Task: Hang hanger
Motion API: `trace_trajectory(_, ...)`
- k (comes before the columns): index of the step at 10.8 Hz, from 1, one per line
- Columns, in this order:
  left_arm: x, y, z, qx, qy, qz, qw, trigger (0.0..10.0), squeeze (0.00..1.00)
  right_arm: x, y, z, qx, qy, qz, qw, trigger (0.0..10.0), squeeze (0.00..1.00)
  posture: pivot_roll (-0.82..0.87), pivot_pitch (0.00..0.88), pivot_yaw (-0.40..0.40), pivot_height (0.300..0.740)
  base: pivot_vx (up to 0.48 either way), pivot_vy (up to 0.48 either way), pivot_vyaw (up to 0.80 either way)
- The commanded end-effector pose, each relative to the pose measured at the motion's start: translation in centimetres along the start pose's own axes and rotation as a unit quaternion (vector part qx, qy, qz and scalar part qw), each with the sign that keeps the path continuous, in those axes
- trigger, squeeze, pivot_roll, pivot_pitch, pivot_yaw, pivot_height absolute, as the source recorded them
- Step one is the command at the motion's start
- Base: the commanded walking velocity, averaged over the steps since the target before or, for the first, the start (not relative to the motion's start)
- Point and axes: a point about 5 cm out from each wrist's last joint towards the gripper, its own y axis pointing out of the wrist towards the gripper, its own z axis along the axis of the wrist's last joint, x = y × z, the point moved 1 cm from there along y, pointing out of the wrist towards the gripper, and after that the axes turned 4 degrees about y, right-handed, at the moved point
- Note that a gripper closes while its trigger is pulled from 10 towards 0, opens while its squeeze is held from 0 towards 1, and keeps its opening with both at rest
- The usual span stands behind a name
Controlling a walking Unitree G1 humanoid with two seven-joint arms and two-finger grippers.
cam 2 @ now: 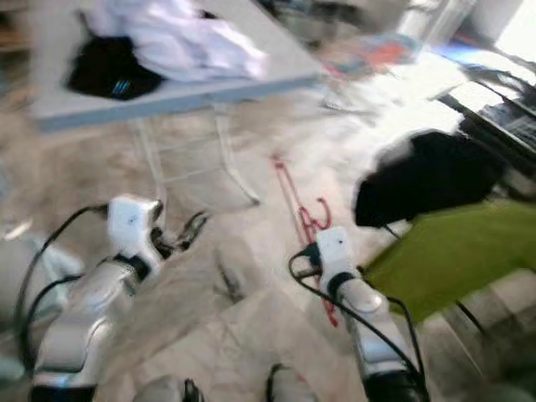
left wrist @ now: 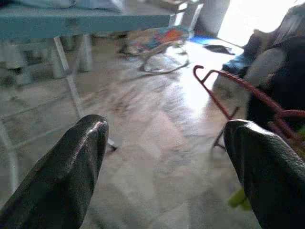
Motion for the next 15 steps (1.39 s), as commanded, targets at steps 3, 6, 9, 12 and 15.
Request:
trace_trajectory(3, -0.6, 0.0, -0.3, -0.012, 0.002, 0.011, 1.0, 10.0, 0.0, 0.0, 0.4, 1.4, 0.016, -0.005, -0.006, 1.0, 10.0, 0.0, 0.01, 0.078, -0.06, 0.74, 0.0, 0.355, -0.79)
trace_trajectory(6, -0.6, 0.1, -0.2, -0.011, 0.001, 0.004, 1.0, 10.0, 0.0, 0.2, 0.5, 1.6, 0.016, -0.011, -0.019, 1.0, 10.0, 0.0, 0.01, 0.075, -0.057, 0.74, 0.0, 0.48, -0.79)
trace_trajectory(9, 0.0, -0.1, -0.1, -0.002, 0.007, -0.026, 1.0, 10.0, 0.0, 1.0, 0.5, 1.4, 0.009, -0.02, -0.032, 0.999, 10.0, 0.0, 0.01, 0.077, -0.054, 0.74, 0.0, 0.479, -0.77)
trace_trajectory(12, 0.3, -0.4, -0.6, -0.007, 0.017, -0.047, 0.999, 10.0, 0.0, 1.1, 0.6, 1.4, 0.01, -0.019, -0.04, 0.999, 10.0, 0.0, 0.01, 0.075, -0.05, 0.74, 0.0, 0.445, -0.77)
trace_trajectory(15, 0.9, -0.5, -1.4, -0.027, 0.032, -0.075, 0.996, 10.0, 0.0, 1.0, 0.7, 1.0, 0.015, 0.005, -0.058, 0.998, 10.0, 0.0, 0.02, 0.058, -0.008, 0.74, 0.137, 0.081, -0.68)
